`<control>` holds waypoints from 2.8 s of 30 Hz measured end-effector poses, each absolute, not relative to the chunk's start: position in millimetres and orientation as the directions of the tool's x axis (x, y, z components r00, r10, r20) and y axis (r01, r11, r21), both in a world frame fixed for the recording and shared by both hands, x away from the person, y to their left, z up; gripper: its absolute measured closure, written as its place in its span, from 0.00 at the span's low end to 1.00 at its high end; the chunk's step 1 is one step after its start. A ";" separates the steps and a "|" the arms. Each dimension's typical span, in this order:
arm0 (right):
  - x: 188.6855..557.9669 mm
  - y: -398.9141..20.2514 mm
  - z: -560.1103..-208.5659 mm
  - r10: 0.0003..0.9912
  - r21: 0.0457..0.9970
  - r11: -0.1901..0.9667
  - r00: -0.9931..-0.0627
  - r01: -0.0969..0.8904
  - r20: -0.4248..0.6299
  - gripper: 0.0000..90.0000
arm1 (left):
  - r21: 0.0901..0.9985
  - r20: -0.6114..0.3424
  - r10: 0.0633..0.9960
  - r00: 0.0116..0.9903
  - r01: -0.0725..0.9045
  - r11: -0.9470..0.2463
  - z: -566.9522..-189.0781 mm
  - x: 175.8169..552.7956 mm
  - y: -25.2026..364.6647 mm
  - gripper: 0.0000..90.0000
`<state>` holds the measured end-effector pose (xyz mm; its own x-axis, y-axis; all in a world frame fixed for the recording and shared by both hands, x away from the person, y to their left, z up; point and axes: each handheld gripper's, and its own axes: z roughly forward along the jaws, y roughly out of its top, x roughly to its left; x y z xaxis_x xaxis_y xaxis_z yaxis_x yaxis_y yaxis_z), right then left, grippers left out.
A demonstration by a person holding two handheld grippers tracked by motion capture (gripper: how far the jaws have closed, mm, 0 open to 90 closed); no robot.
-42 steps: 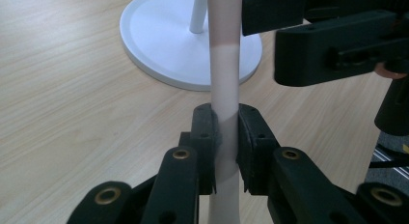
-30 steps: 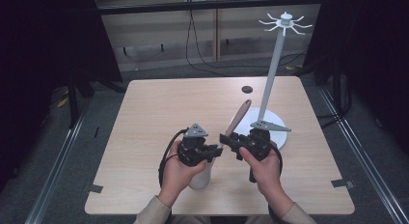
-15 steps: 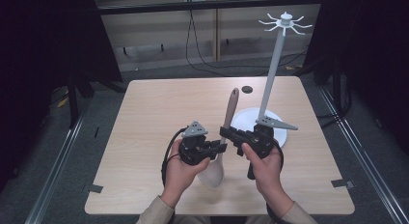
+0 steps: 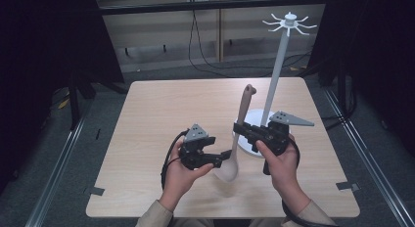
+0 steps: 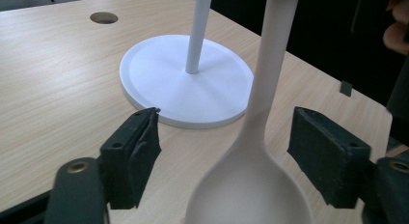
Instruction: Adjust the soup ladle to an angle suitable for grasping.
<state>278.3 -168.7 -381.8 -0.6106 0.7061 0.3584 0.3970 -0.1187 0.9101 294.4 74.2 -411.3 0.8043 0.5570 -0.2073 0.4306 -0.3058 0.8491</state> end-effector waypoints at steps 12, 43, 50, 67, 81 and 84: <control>285.4 -179.0 -365.0 0.720 0.925 -0.070 -0.623 0.373 0.306 0.87 | 0.847 -0.194 0.567 0.800 0.428 -0.315 -425.3 295.5 86.9 0.10; 292.9 -209.5 -324.3 0.715 0.945 -0.033 -0.653 0.326 0.250 0.87 | 0.816 -0.206 0.606 0.768 0.477 -0.327 -458.4 301.8 110.7 0.03; 295.7 -218.6 -314.6 0.714 0.946 -0.025 -0.656 0.324 0.244 0.87 | 0.809 -0.183 0.621 0.762 0.475 -0.345 -462.4 303.6 113.1 0.03; 304.4 -225.8 -290.0 0.713 0.957 -0.017 -0.667 0.291 0.215 0.87 | 0.805 -0.179 0.631 0.755 0.481 -0.348 -464.7 303.9 114.0 0.04; 310.8 -237.8 -281.9 0.721 0.956 -0.030 -0.656 0.293 0.224 0.87 | 0.801 -0.179 0.629 0.756 0.483 -0.353 -465.9 304.4 113.8 0.04; 312.2 -240.6 -281.0 0.719 0.956 -0.043 -0.655 0.289 0.231 0.87 | 0.800 -0.179 0.626 0.759 0.482 -0.357 -466.1 304.5 113.4 0.04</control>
